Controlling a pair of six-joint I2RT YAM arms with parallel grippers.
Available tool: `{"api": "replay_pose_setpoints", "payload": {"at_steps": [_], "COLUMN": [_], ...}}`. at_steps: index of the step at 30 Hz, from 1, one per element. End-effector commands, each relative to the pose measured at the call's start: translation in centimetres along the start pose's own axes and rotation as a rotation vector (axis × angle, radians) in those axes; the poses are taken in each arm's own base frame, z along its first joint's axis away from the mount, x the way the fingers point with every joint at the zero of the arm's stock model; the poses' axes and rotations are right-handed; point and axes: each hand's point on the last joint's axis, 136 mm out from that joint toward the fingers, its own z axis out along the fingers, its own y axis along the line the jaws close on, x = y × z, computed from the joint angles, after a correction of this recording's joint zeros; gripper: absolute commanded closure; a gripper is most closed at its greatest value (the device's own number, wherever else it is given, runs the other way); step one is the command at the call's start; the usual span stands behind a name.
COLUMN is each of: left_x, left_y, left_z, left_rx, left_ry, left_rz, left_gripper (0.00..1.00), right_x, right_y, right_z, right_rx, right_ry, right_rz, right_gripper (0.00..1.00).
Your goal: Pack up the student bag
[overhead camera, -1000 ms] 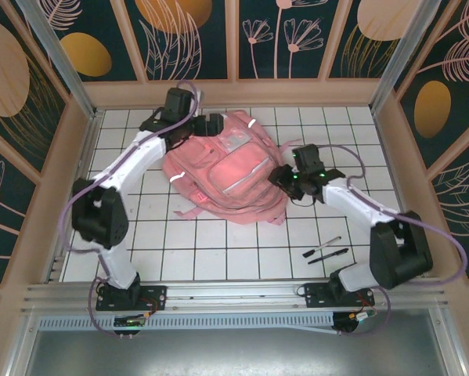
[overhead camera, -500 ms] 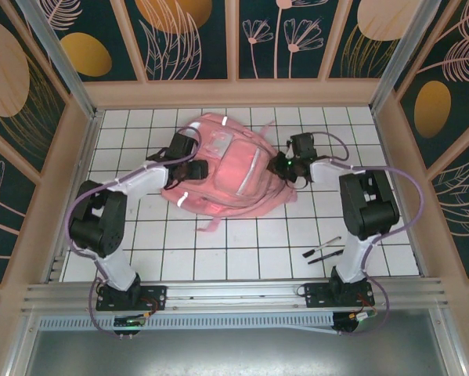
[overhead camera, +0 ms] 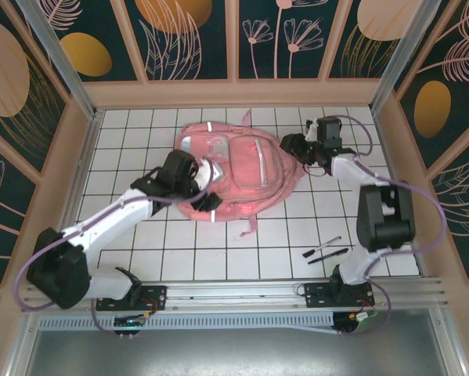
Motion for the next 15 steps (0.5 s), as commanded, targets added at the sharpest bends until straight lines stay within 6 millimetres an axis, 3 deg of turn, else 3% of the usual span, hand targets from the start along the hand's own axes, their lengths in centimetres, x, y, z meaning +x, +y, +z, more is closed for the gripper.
{"api": "replay_pose_setpoints", "payload": {"at_steps": [1,4,7,11,14,15], "left_x": [1.9,3.5,4.9,5.2,5.9,5.9], "left_y": [0.0,1.9,4.5,5.5,4.6,4.3], "left_z": [1.4,2.6,3.2,4.0,4.9,5.1], "left_rx": [-0.043,-0.133,-0.257,-0.318,-0.251,-0.226], "left_ry": [-0.029,0.055,0.139,0.128,0.151,0.153], "left_rz": [0.362,0.384,0.356,0.296,0.251,0.241], "left_gripper": [0.25,0.26,0.32,0.67,0.97,1.00], "right_x": [7.5,13.0,16.4,19.8,20.4,20.5], "right_y": [2.6,4.8,6.3,7.7,8.4,8.9], "right_z": [-2.1,-3.2,-3.6,-1.9,-0.2,0.4], "right_rx": [-0.039,-0.068,-0.117,-0.145,-0.134,-0.132], "right_ry": [0.116,0.174,0.190,0.257,0.283,0.287], "right_rz": [-0.025,-0.026,0.019,-0.004,-0.037,-0.048], "right_gripper": [0.54,0.53,0.53,0.56,0.57,0.57]}}
